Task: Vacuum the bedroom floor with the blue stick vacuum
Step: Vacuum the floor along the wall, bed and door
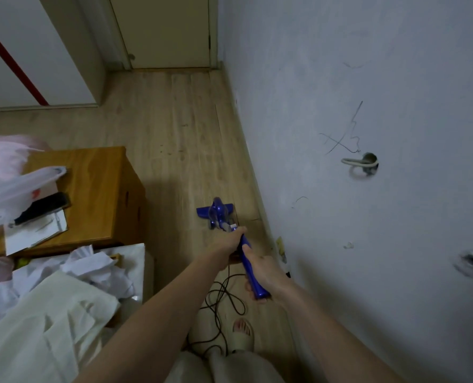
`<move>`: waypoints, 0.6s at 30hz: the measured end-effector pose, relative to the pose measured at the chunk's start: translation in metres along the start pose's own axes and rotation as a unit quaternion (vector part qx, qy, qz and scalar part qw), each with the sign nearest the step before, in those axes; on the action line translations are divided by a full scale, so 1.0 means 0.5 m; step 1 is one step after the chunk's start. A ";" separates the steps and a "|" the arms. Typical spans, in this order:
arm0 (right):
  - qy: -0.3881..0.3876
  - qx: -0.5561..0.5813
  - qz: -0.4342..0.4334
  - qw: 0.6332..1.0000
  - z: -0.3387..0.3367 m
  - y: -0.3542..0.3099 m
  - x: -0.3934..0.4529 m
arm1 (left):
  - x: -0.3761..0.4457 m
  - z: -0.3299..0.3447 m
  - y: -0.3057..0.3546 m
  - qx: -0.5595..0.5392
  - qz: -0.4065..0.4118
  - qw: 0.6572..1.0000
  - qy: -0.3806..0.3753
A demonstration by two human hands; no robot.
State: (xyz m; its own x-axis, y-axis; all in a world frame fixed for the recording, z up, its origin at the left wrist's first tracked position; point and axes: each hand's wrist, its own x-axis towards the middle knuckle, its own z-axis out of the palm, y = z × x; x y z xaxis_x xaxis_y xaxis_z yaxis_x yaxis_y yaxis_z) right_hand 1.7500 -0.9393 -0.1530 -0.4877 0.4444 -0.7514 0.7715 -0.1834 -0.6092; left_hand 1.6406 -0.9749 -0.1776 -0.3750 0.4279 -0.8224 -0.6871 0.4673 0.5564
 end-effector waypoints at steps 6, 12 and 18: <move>-0.022 -0.003 0.001 1.000 -0.030 -0.024 0.119 | 0.078 0.025 0.071 -0.020 -0.014 1.000 0.015; -0.013 -0.004 -0.018 1.000 -0.045 -0.062 0.237 | 0.183 0.032 0.132 0.011 -0.012 0.998 0.057; -0.006 -0.039 -0.035 0.999 -0.071 -0.092 0.320 | 0.257 0.041 0.181 0.023 0.000 0.998 0.062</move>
State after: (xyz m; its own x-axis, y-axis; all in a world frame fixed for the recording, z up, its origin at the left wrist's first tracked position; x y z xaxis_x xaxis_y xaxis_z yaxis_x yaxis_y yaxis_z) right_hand 1.6507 -0.8287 -0.2363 -0.5464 0.4439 -0.7102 0.7639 -0.0836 -0.6400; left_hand 1.5431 -0.8620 -0.2306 -0.4515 0.3294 -0.8292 -0.6594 0.5029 0.5588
